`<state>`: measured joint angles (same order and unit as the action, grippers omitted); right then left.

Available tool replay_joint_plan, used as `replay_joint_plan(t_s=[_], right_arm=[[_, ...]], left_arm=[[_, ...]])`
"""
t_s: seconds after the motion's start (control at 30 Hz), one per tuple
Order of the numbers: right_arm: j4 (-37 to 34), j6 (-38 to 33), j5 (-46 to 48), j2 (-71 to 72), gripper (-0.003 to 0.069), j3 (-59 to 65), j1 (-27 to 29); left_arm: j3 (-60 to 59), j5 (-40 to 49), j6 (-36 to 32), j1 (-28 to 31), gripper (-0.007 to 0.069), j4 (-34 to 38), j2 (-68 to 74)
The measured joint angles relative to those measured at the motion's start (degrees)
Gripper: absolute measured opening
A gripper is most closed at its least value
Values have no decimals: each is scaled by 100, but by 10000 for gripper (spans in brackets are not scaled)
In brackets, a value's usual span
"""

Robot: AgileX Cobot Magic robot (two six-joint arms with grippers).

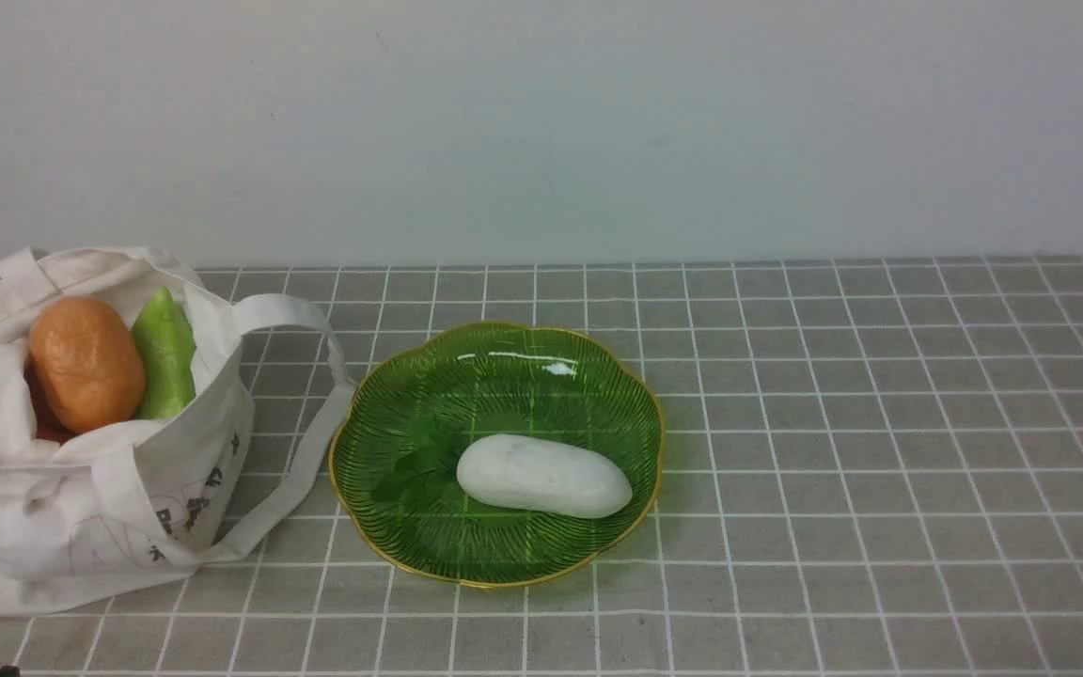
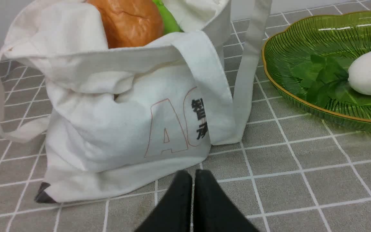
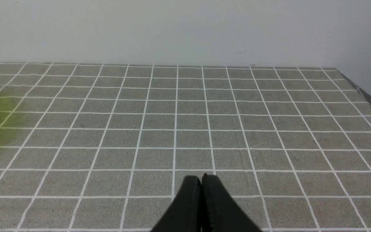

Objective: Take vegetables from bag on grey coffee tablecloth place on plate.
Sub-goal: 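Reach into the cloth bag and grasp the potato inside with the left gripper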

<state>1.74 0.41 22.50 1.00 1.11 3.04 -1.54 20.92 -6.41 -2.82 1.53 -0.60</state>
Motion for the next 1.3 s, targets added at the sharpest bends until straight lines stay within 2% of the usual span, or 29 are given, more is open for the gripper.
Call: replay_joint_plan(t_s=[1.1, 1.23, 1.27, 1.3], right_arm=[[0, 0, 0, 0, -13, 0, 0], [0, 0, 0, 0, -13, 0, 0], [0, 0, 0, 0, -13, 0, 0], [0, 0, 0, 0, -13, 0, 0]], left_arm=[[0, 0, -25, 0, -5, -243, 0], [-16, -208, 67, 0, -5, -7, 0], [-15, -322, 194, 0, -5, 227, 0], [-15, -497, 503, 0, -5, 762, 0]])
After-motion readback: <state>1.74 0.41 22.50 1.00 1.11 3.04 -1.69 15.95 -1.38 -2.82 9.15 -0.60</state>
